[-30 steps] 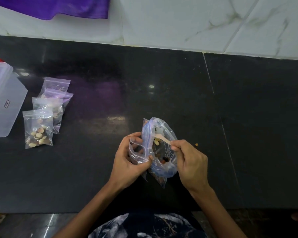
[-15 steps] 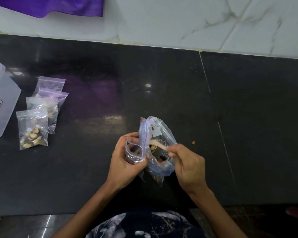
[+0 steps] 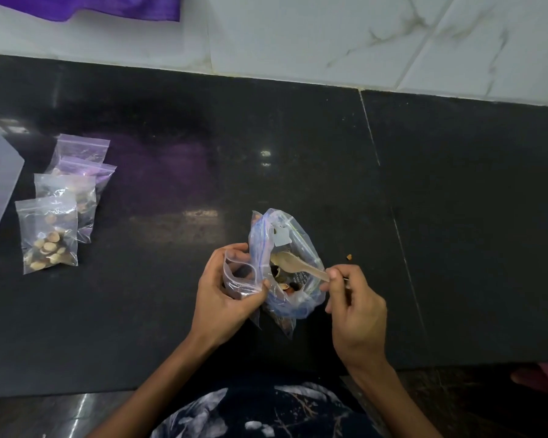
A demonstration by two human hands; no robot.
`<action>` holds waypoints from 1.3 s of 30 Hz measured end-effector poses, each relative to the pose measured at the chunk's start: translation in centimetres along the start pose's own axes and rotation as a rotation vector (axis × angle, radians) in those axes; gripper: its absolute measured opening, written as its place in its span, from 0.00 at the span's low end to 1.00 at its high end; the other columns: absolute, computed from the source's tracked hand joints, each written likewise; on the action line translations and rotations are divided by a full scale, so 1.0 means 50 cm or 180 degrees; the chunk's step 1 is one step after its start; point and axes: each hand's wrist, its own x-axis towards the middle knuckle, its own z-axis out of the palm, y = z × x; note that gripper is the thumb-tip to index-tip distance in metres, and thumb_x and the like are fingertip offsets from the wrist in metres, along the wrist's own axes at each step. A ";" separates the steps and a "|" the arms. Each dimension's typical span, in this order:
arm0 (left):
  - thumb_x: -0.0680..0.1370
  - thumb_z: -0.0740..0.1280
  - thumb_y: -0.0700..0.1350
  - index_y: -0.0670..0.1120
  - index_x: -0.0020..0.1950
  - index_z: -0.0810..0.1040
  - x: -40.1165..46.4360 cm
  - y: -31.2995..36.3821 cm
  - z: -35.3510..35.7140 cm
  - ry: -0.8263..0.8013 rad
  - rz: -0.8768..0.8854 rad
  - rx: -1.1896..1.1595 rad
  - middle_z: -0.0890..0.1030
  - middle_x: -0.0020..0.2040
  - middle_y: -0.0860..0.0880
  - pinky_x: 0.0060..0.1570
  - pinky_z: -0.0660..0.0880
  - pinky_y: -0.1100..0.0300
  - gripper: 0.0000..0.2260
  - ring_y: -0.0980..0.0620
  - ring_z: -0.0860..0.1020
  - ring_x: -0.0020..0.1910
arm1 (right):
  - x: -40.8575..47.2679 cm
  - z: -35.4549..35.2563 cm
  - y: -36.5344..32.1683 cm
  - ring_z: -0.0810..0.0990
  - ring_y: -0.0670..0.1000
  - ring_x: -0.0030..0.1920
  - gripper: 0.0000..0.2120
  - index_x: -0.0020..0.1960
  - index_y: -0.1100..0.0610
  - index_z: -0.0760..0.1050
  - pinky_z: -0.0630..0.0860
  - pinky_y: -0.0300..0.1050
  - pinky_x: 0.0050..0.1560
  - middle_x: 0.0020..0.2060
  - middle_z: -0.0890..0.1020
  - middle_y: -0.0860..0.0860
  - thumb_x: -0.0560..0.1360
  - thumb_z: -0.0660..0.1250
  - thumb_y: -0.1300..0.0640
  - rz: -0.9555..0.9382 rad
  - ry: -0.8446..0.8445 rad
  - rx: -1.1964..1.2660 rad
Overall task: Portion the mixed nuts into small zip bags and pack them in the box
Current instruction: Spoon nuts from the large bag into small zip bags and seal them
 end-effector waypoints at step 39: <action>0.65 0.75 0.48 0.44 0.52 0.76 -0.002 0.023 -0.007 -0.0014 0.0283 0.0288 0.79 0.52 0.48 0.47 0.80 0.55 0.19 0.47 0.80 0.52 | -0.022 -0.038 -0.060 0.73 0.47 0.21 0.11 0.41 0.59 0.73 0.69 0.35 0.22 0.31 0.83 0.54 0.79 0.58 0.55 0.1649 0.0772 0.1638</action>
